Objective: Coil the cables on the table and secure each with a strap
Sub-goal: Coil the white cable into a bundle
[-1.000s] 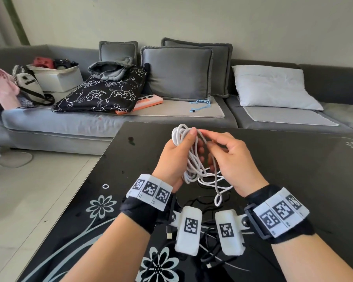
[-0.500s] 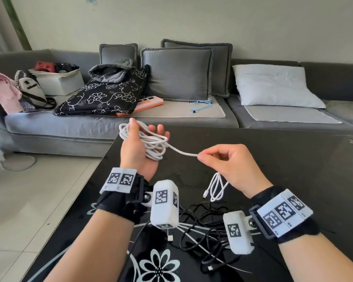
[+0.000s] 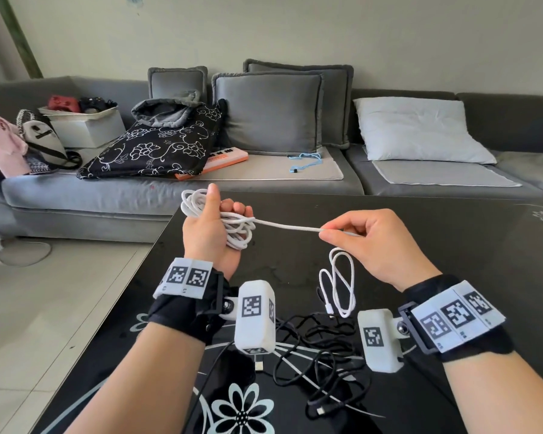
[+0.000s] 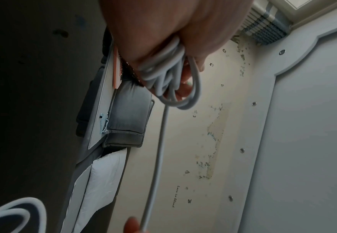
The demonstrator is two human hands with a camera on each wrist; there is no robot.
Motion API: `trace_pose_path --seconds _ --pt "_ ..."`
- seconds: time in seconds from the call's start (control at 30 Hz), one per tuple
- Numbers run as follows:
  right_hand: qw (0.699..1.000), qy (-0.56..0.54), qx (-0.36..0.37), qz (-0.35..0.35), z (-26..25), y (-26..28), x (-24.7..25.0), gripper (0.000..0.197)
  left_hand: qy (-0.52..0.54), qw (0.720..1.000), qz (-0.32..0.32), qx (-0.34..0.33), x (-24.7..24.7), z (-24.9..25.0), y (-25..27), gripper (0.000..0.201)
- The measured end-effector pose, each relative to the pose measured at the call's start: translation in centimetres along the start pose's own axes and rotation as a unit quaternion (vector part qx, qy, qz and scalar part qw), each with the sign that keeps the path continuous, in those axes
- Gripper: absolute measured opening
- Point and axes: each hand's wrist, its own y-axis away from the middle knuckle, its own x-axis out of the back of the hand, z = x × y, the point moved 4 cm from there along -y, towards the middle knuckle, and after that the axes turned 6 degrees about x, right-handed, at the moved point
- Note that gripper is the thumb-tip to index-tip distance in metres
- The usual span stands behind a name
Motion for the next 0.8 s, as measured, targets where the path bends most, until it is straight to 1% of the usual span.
trace_pose_path --seconds 0.1,0.27,0.47,0.63,0.7,0.8 --pt "1.0 -0.014 -0.002 -0.008 -0.2 0.0 0.2 0.004 -0.001 1.0 0.008 -0.012 0.1 0.2 0.1 0.029" --pt "0.999 -0.018 0.004 -0.046 -0.8 0.2 0.1 0.002 0.029 1.0 0.012 0.001 0.3 0.6 0.0 0.03" --pt "0.998 -0.017 -0.013 -0.052 -0.4 0.4 0.0 0.005 0.036 0.999 0.001 0.019 0.3 1.0 -0.2 0.033" --pt "0.997 -0.012 -0.028 -0.067 -0.3 0.5 -0.2 0.004 -0.014 1.0 0.02 0.013 0.4 1.3 0.3 0.04" --pt "0.997 -0.006 -0.023 -0.078 -0.6 0.5 -0.3 0.002 -0.037 0.999 0.027 0.011 0.6 1.3 0.3 0.043" --pt "0.996 -0.005 -0.016 -0.09 -1.1 0.6 -0.6 0.002 -0.096 0.995 0.032 0.015 0.6 0.8 0.3 0.038"
